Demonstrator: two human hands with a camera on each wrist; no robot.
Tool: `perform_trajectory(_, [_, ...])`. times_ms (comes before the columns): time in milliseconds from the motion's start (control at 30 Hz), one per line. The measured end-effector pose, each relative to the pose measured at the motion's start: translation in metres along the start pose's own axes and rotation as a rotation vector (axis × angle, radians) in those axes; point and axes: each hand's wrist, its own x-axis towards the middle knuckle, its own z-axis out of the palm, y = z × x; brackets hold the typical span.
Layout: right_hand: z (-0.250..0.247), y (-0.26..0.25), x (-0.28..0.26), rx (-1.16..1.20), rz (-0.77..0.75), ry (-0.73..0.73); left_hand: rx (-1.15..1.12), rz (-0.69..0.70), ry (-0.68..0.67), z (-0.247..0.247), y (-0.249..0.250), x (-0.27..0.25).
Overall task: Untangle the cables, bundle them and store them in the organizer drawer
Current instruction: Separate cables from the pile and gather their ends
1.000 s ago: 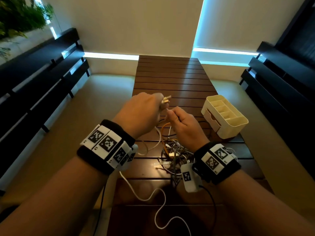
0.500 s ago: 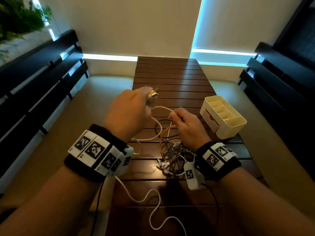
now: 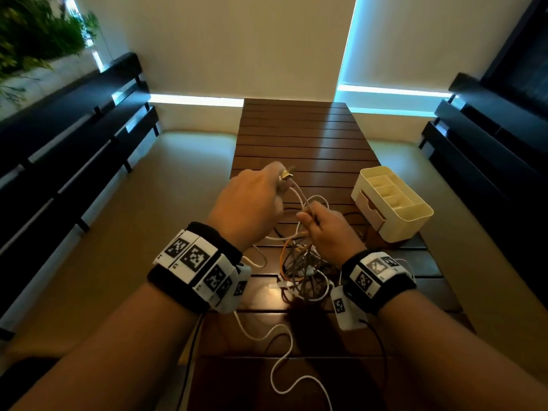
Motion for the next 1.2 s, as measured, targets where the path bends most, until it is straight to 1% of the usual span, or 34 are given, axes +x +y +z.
perform_trajectory(100, [-0.003,0.012,0.002,-0.044,0.073,-0.022,0.012,-0.039,0.0,0.004,-0.007,-0.003])
perform_trajectory(200, [-0.006,0.001,0.002,-0.003,0.044,-0.015,0.049,-0.12,-0.043,0.009,-0.016,-0.003])
perform_trajectory(300, [-0.005,-0.011,0.005,0.078,0.044,-0.012,0.169,-0.186,-0.142,0.013,-0.025,-0.003])
perform_trajectory(367, [-0.003,-0.015,0.005,0.1,0.037,-0.016,0.232,-0.205,-0.168,0.015,-0.029,-0.004])
perform_trajectory(467, [-0.001,-0.016,0.005,0.054,-0.009,-0.031,0.212,-0.135,-0.172,0.02,-0.019,-0.008])
perform_trajectory(533, [0.001,-0.018,0.005,0.053,-0.051,-0.036,0.189,-0.074,-0.217,0.024,-0.011,-0.008])
perform_trajectory(600, [0.001,-0.022,0.005,0.069,-0.083,-0.025,0.196,-0.058,-0.27,0.027,-0.007,-0.009])
perform_trajectory(700, [0.0,-0.025,0.002,0.107,-0.097,-0.007,0.174,-0.045,-0.291,0.025,-0.01,-0.006])
perform_trajectory(800, [0.002,-0.021,-0.004,0.157,-0.046,-0.032,0.092,-0.034,-0.244,0.013,-0.008,-0.002])
perform_trajectory(867, [0.003,-0.012,-0.005,0.119,-0.002,-0.063,0.037,-0.048,-0.2,0.007,-0.006,-0.002])
perform_trajectory(933, [0.002,0.001,-0.005,0.064,0.052,-0.127,-0.02,-0.101,-0.17,0.001,-0.003,-0.004])
perform_trajectory(967, [0.0,0.008,-0.005,0.049,0.089,-0.169,-0.063,-0.148,-0.133,-0.004,-0.003,-0.002])
perform_trajectory(1033, [-0.002,0.021,-0.01,-0.032,0.136,-0.216,-0.128,-0.205,-0.009,-0.021,-0.007,0.005])
perform_trajectory(1067, [-0.002,0.026,-0.012,-0.075,0.143,-0.213,-0.132,-0.209,0.049,-0.031,-0.009,0.008])
perform_trajectory(1100, [-0.003,0.029,-0.013,-0.079,0.15,-0.19,-0.129,-0.209,0.071,-0.038,-0.013,0.011])
perform_trajectory(1133, [-0.003,0.028,-0.014,-0.042,0.159,-0.159,-0.124,-0.207,0.049,-0.043,-0.015,0.013])
perform_trajectory(1200, [-0.007,0.019,-0.012,0.057,0.157,-0.073,-0.097,-0.2,-0.071,-0.042,-0.017,0.013])
